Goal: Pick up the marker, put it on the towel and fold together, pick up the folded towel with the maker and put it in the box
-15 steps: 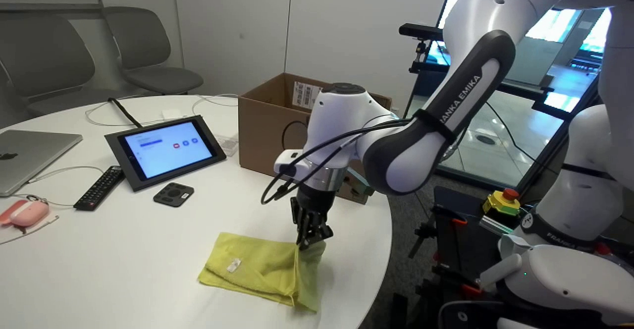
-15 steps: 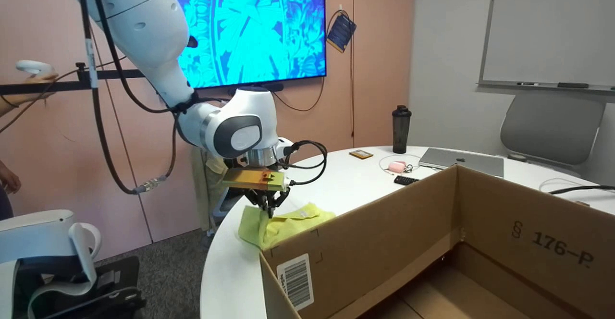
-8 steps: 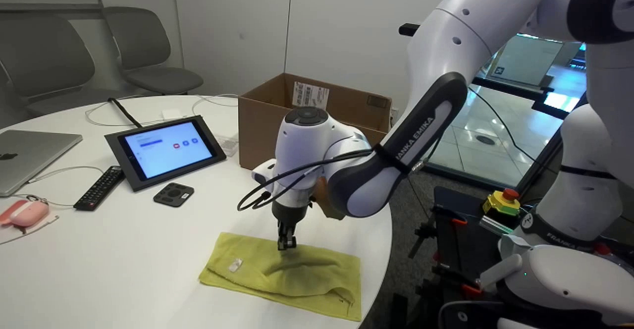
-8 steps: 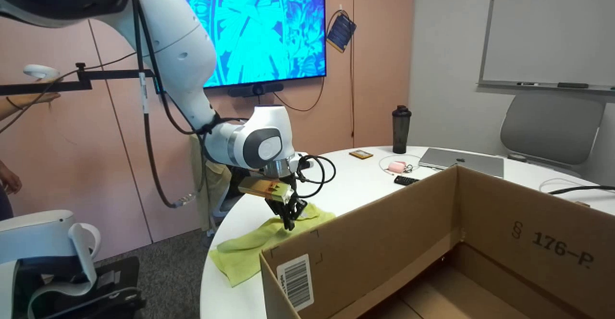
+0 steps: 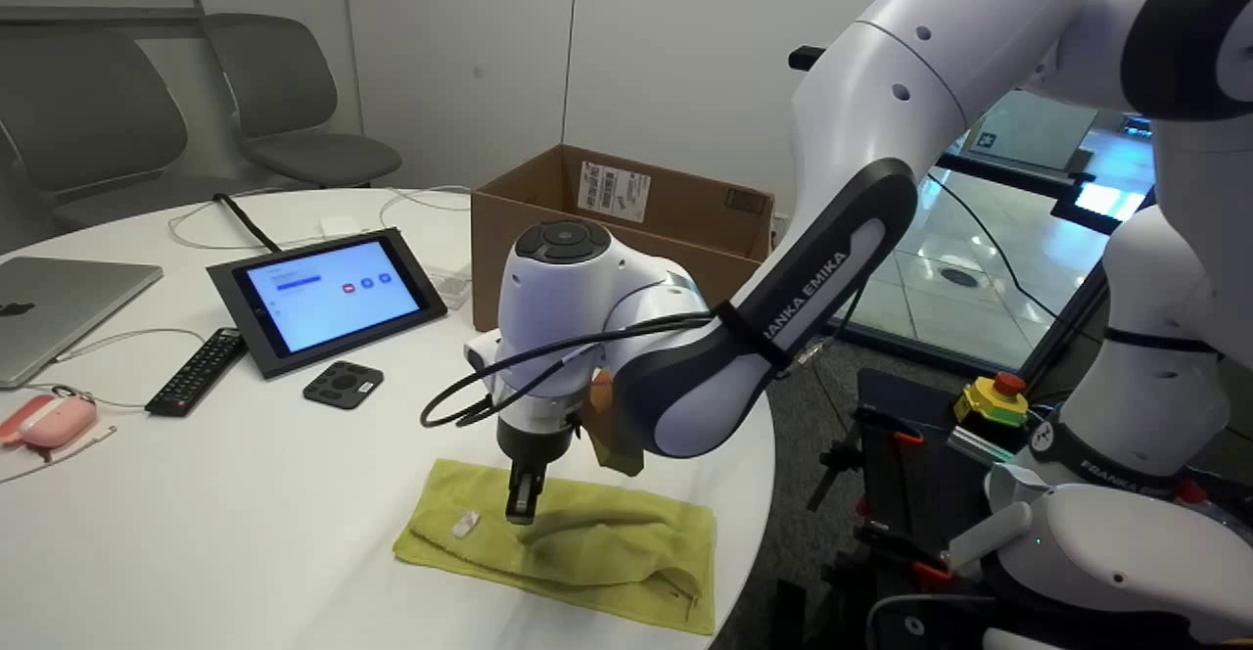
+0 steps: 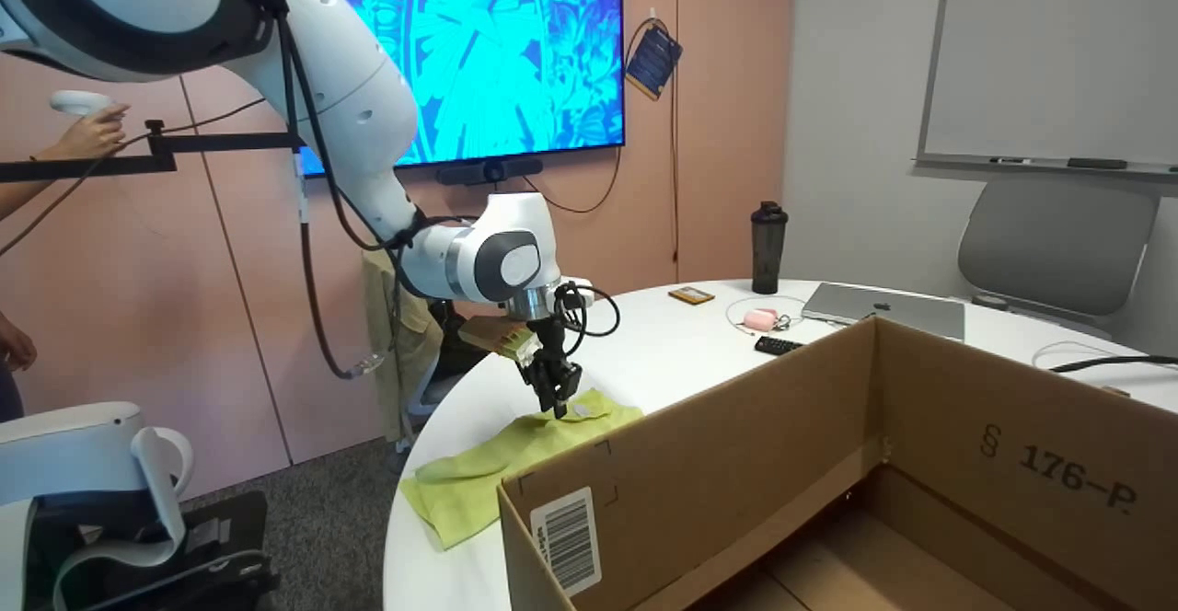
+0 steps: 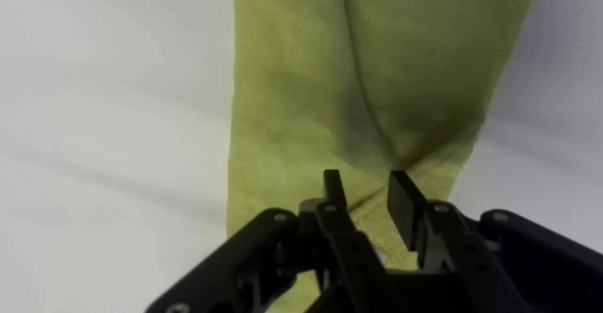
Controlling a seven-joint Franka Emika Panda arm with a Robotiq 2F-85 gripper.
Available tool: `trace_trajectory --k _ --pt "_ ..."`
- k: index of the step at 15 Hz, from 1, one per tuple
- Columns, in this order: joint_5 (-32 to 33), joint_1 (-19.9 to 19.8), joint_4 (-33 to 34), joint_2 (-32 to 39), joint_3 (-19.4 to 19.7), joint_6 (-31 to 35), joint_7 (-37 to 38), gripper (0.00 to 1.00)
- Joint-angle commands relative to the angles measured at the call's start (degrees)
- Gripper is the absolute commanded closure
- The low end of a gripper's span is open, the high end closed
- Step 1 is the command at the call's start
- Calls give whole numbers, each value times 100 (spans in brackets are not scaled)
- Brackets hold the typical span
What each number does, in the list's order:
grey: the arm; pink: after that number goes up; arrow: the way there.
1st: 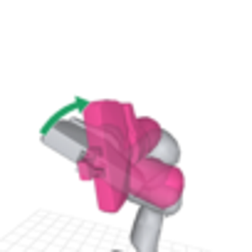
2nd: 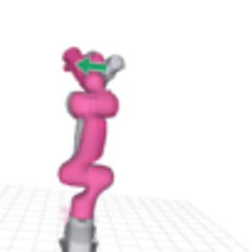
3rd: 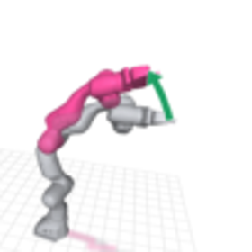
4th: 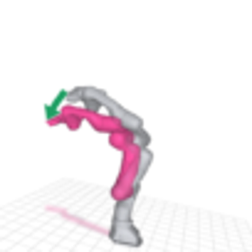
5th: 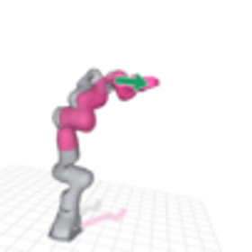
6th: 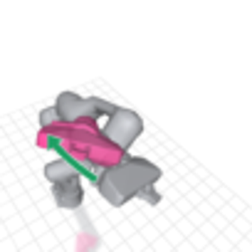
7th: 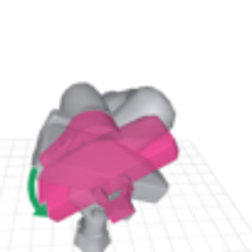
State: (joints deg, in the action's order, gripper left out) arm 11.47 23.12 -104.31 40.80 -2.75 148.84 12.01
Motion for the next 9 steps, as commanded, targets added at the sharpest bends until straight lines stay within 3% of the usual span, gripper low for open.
trace_trajectory --k 1,4,6,9 --pt "-155 216 415 47 25 -171 560 35" --pt "-368 363 770 229 18 -168 1077 11" --pt "-480 454 1040 390 20 -232 1307 0" --pt "-635 566 1521 736 31 -314 1584 0"
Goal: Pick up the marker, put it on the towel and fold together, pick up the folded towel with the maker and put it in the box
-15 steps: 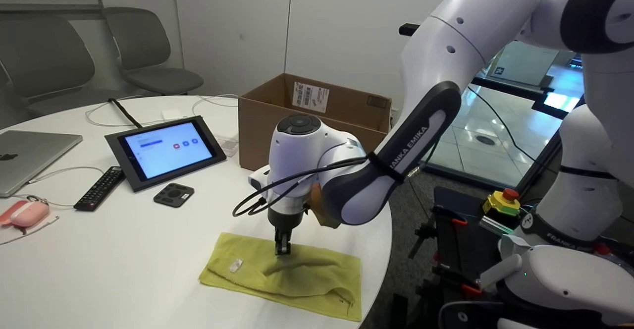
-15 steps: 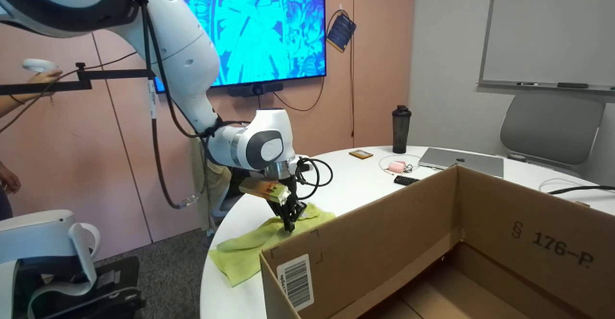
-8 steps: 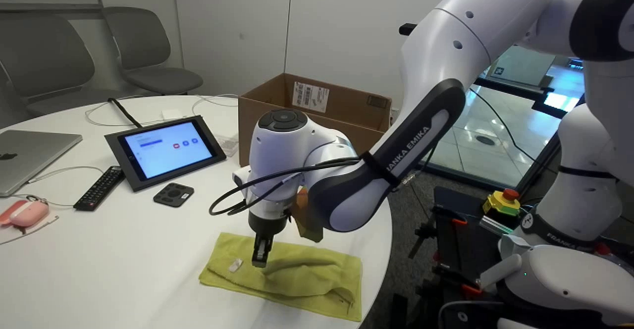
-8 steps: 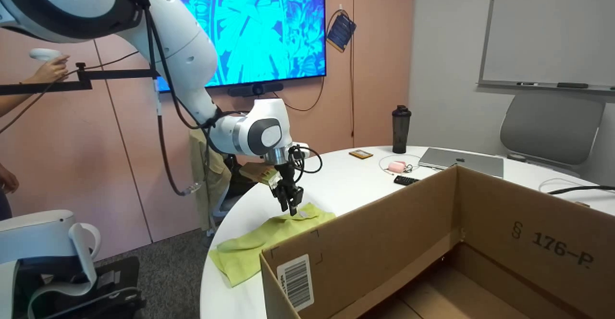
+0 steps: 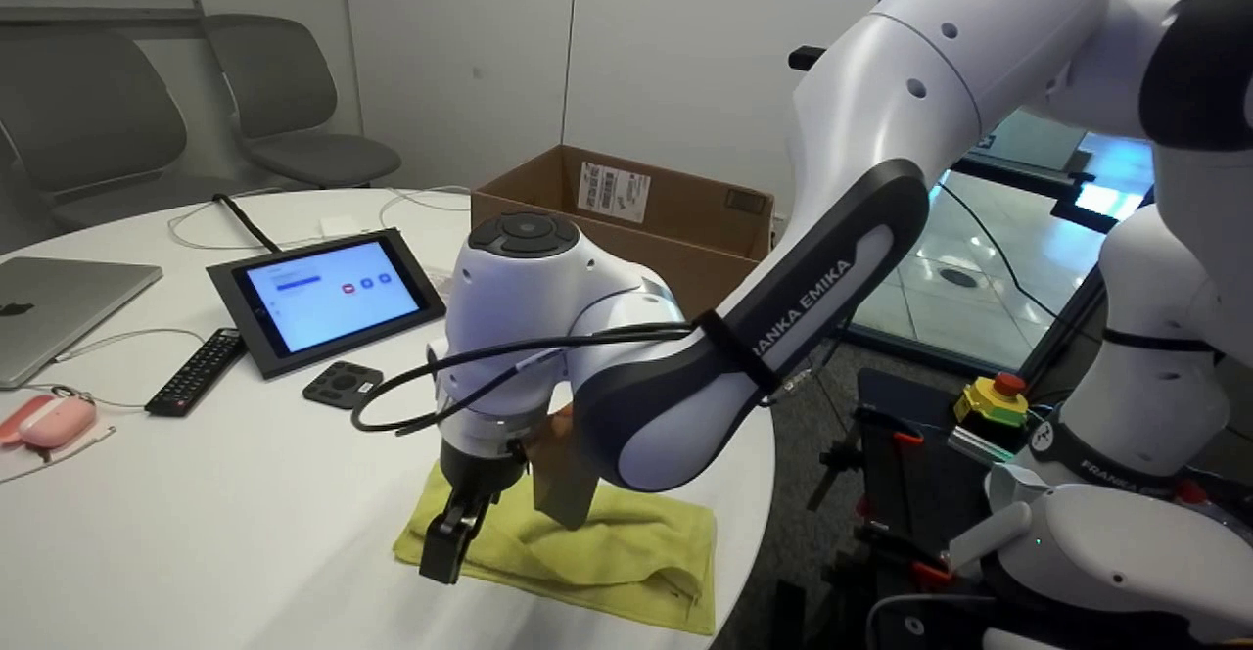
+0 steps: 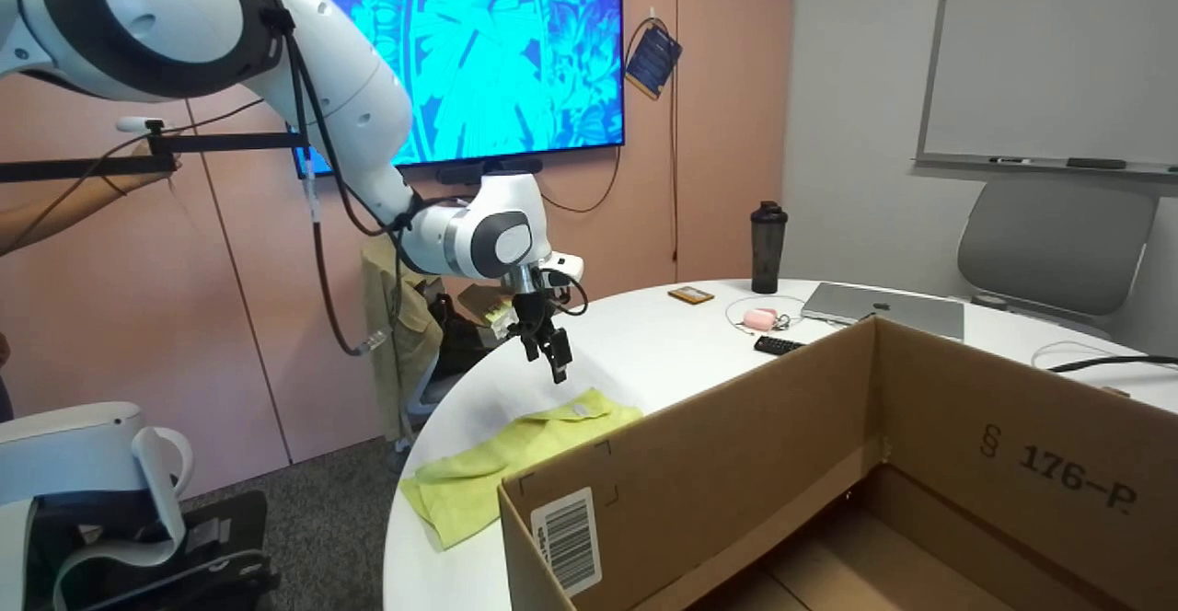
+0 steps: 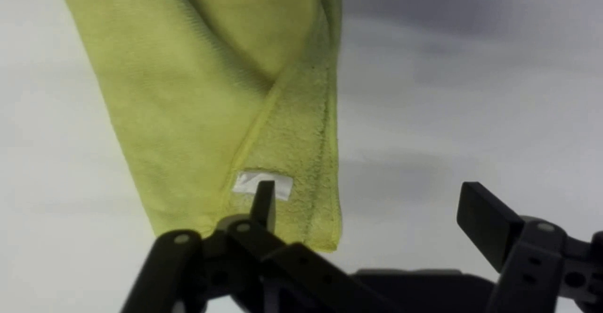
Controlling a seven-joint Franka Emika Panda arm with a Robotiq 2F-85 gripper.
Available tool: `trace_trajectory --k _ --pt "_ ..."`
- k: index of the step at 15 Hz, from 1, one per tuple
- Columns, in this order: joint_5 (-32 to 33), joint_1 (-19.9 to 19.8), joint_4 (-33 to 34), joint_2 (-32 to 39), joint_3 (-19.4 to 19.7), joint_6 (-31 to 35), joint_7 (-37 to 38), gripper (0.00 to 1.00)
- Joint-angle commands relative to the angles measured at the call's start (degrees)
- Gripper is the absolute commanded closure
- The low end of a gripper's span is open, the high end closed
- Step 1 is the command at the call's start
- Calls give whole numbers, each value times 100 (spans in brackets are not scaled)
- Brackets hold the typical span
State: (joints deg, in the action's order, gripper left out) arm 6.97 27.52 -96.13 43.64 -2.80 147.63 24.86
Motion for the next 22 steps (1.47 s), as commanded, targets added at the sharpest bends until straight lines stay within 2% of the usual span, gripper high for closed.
trace_trajectory --k 1,4,10,16,17,18,22 --pt "-212 162 881 582 54 -230 372 0" --pt "-204 251 1433 1033 161 -336 547 0" --pt "-197 137 2368 1788 318 -731 525 0" --pt "-219 -88 2899 2103 323 -1113 394 0" --pt "-210 -94 2962 2136 331 -1187 412 25" --pt "-192 -94 3014 2163 342 -1248 416 28" --pt "-185 -118 3167 2181 312 -1546 393 57"
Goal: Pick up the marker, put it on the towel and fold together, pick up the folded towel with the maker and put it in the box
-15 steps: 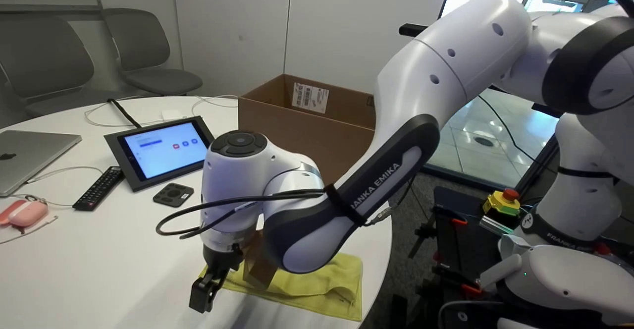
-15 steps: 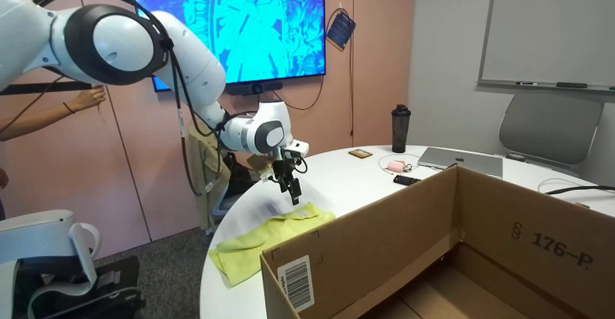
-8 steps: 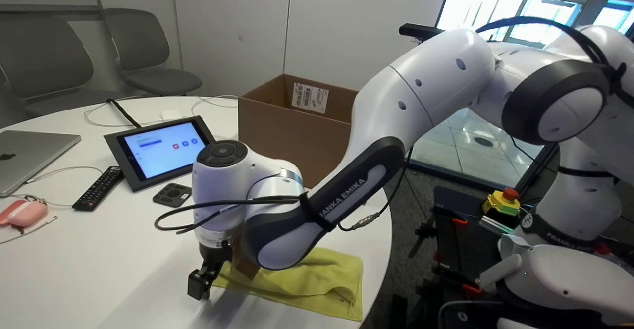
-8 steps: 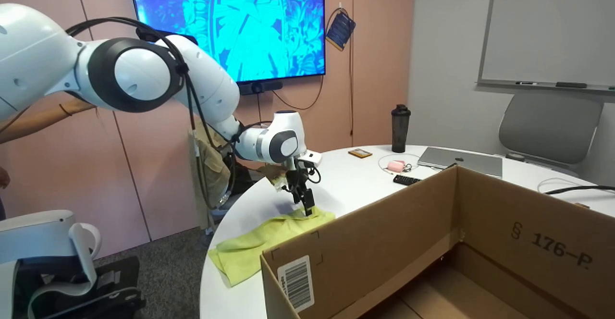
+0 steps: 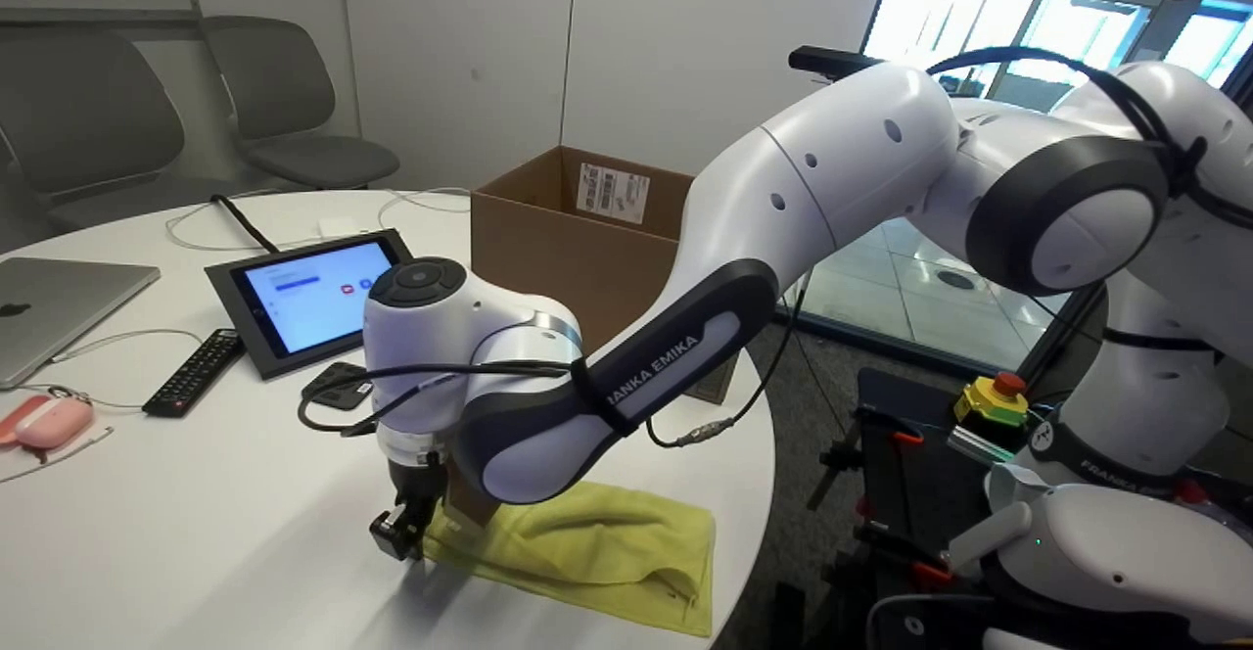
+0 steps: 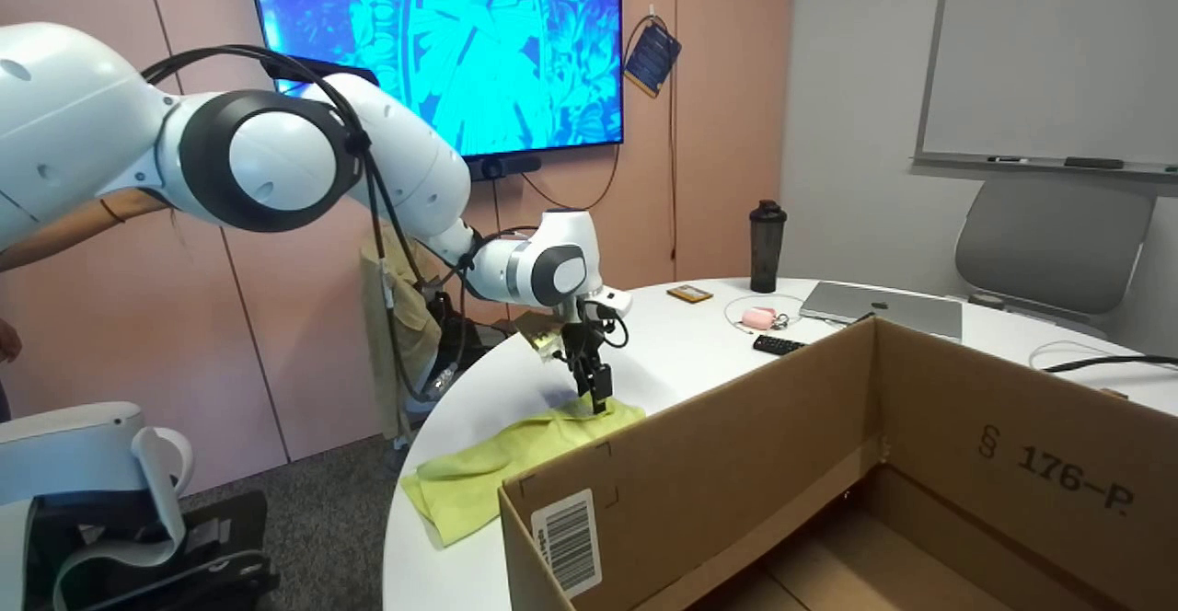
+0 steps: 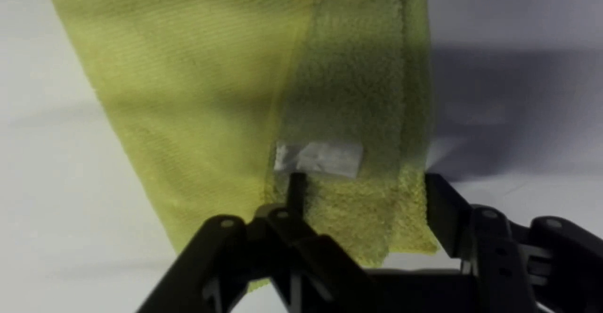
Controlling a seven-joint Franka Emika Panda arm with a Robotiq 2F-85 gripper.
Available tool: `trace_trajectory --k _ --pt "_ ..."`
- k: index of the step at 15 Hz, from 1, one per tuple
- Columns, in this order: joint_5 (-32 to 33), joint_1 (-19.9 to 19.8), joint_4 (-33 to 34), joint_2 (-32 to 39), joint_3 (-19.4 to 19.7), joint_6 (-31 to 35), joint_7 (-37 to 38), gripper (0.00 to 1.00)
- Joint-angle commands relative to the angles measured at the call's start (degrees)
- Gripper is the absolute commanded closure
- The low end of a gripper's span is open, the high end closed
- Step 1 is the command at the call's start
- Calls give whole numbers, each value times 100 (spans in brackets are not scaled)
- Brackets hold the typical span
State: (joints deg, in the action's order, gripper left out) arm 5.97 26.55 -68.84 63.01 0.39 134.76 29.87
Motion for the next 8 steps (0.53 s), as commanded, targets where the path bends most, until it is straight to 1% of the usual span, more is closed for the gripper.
trace_trajectory --k 1,2,4,5,6,8 --pt "-81 -26 456 236 -6 -321 -101 64" --pt "-66 -25 436 216 4 -355 -93 72" --pt "-40 -27 381 137 14 -461 -103 85" --pt "-21 -18 343 91 28 -527 -103 86" --pt "11 6 261 15 64 -561 -68 91" --pt "138 38 -37 -244 124 -628 10 90"
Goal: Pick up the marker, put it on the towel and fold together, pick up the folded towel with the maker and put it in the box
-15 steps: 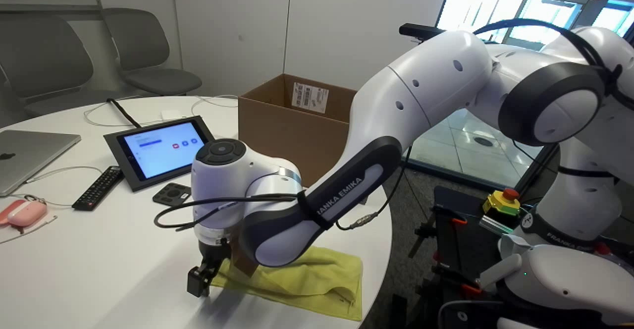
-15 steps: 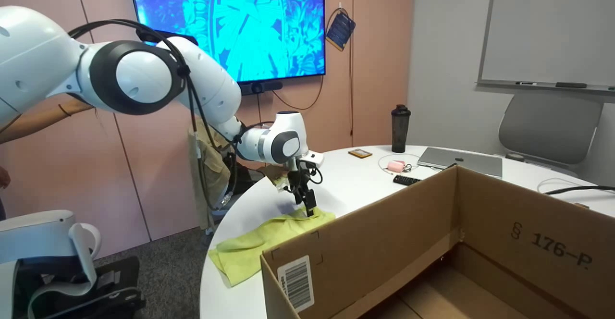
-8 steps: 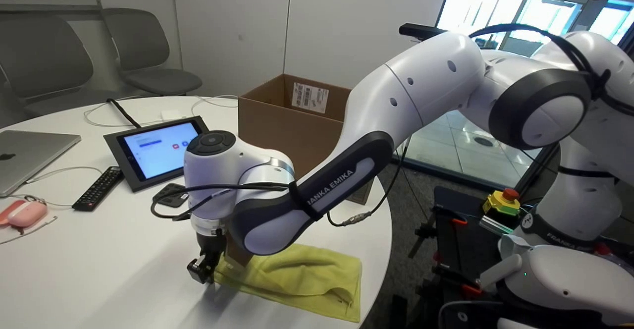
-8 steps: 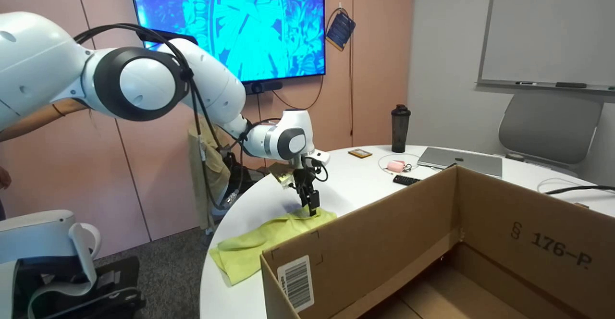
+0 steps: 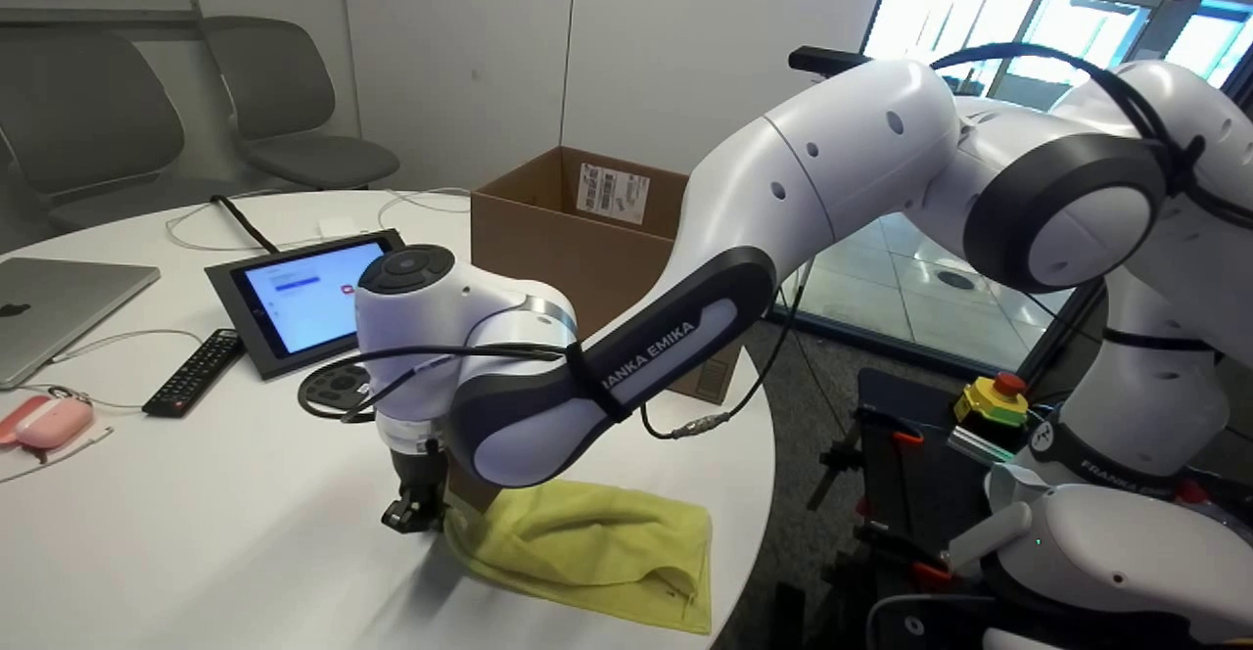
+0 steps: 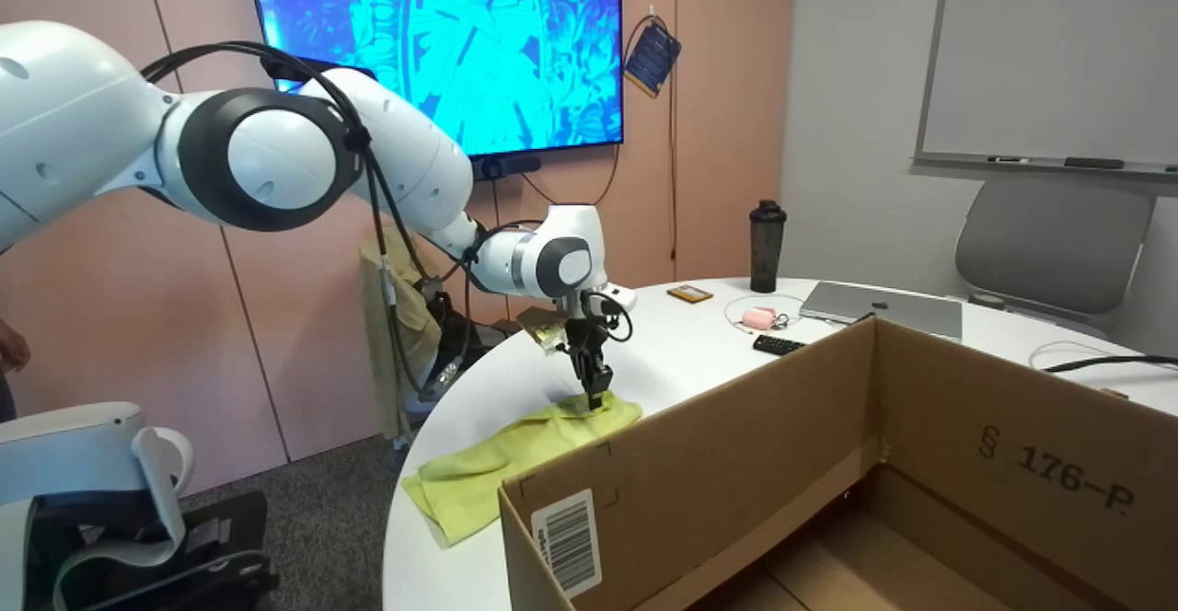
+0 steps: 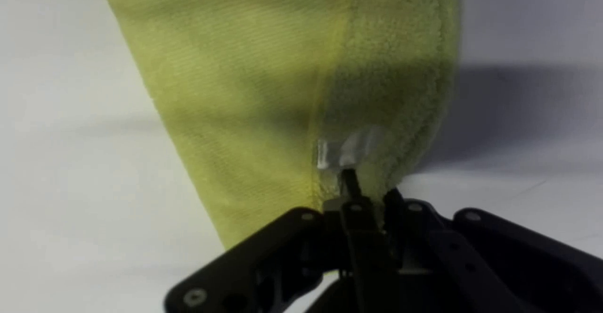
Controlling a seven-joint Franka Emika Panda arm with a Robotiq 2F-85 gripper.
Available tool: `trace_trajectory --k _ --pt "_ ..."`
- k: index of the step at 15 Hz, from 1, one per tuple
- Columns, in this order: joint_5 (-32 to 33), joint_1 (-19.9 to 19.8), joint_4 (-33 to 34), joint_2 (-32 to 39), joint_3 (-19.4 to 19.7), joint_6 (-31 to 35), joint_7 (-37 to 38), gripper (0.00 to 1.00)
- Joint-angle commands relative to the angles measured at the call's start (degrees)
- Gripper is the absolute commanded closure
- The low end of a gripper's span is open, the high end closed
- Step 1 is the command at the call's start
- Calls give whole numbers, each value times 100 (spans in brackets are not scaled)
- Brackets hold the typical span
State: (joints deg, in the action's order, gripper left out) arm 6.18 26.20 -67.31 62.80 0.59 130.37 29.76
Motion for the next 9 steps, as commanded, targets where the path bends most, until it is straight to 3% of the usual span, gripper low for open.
trace_trajectory --k 1,9 --pt "177 104 -401 -393 148 -225 67 87" --pt "485 212 -2481 -2059 423 224 462 87"
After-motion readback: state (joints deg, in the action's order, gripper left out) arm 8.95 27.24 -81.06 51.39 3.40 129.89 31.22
